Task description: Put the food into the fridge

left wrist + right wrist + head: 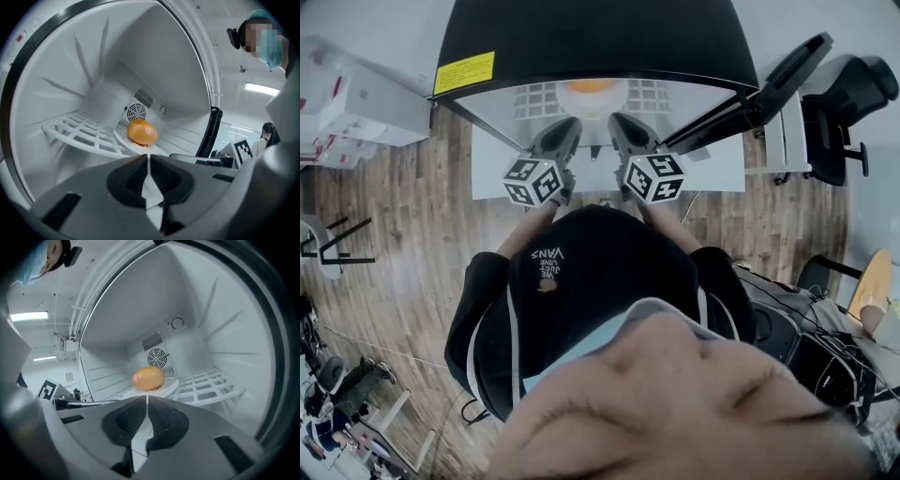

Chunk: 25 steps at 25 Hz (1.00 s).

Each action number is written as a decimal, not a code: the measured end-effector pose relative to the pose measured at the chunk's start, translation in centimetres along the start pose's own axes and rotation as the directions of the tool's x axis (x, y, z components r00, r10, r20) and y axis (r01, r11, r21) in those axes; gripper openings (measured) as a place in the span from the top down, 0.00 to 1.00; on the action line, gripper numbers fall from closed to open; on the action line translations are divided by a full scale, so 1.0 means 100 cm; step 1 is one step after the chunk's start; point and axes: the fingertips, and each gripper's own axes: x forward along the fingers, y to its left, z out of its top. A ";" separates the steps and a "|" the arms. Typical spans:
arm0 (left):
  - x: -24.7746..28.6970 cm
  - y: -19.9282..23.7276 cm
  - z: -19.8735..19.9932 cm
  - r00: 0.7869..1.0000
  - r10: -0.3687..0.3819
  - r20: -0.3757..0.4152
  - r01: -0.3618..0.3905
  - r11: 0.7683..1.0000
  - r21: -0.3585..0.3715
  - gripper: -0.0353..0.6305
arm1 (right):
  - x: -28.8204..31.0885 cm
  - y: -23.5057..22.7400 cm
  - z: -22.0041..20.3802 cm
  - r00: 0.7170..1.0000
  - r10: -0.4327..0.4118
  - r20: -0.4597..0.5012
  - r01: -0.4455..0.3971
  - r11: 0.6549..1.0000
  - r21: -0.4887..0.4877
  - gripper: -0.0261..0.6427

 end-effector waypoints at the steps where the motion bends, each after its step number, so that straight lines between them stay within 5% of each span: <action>1: 0.001 0.000 0.000 1.000 -0.001 0.000 0.001 1.000 -0.002 0.90 | 0.001 -0.001 0.001 1.000 -0.001 0.000 0.001 1.000 0.000 0.93; 25: 0.003 0.004 0.003 1.000 -0.008 0.029 0.009 0.999 -0.044 0.90 | 0.004 -0.010 0.007 1.000 -0.010 0.015 0.010 1.000 0.022 0.93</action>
